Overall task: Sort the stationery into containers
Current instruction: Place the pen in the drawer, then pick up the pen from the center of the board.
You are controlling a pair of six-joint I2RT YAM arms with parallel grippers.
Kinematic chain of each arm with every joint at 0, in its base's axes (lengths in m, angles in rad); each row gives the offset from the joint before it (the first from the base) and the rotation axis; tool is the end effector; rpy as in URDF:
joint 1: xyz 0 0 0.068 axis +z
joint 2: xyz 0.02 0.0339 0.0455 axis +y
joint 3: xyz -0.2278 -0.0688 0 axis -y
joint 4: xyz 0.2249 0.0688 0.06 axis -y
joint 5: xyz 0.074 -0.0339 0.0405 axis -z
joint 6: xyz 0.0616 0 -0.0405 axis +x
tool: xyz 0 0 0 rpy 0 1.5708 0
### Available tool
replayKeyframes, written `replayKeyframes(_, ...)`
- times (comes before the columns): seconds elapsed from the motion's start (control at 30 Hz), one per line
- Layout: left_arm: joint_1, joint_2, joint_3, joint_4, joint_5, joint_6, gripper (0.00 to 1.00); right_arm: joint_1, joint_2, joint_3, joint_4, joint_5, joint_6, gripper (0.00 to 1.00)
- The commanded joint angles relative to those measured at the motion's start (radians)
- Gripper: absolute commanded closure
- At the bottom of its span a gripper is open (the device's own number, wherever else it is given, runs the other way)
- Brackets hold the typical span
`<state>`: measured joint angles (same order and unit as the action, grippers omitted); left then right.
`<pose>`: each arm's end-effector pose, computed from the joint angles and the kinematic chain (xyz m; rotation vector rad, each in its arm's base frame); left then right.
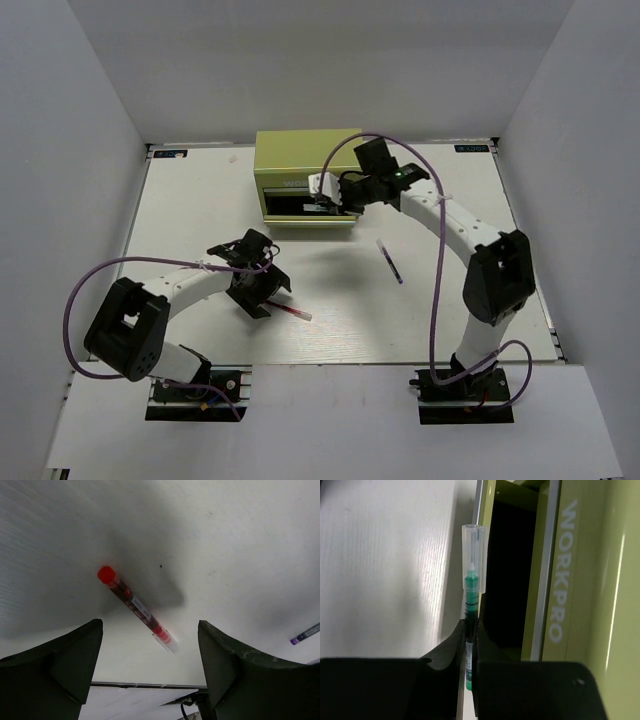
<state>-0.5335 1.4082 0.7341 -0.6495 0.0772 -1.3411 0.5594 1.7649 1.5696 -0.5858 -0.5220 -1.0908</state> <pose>0.1951 -0.1208 0.1135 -1.1789 2.7962 -0.3732 0.3114 0.2312 0.2625 -1.8099 1.3331 0.3313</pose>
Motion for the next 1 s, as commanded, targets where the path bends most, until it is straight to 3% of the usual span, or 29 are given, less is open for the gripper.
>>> replayKeyframes(0.0, -0.005, 0.008, -0.009, 0.01, 0.006, -0.021, 0.15, 0.043, 0.071, 0.072, 0.069, 0.033, -0.038, 1.0)
replayKeyframes(0.17, -0.005, 0.046, 0.014, 0.001, -0.005, -0.03, 0.19, 0.06, 0.185, 0.153, 0.127, 0.094, -0.044, 1.0)
replayKeyframes(0.43, -0.005, 0.109, 0.025, 0.01, -0.005, -0.041, 0.39, 0.057, 0.225, 0.184, 0.113, 0.1, -0.021, 0.61)
replayKeyframes(0.57, -0.005, 0.118, -0.001, 0.037, 0.013, -0.061, 0.58, 0.051, 0.134, 0.104, 0.159, 0.07, 0.04, 0.55)
replayKeyframes(0.67, -0.005, 0.118, -0.012, 0.047, 0.013, -0.061, 0.63, 0.05, 0.053, 0.02, 0.205, 0.034, 0.139, 0.53)
replayKeyframes(0.8, -0.005, 0.127, -0.012, 0.047, 0.013, -0.061, 0.79, 0.034, -0.045, -0.091, 0.277, 0.001, 0.233, 0.53)
replayKeyframes(0.97, -0.005, 0.138, 0.01, 0.027, 0.013, -0.041, 0.87, 0.016, -0.119, -0.198, 0.287, -0.006, 0.301, 0.49)
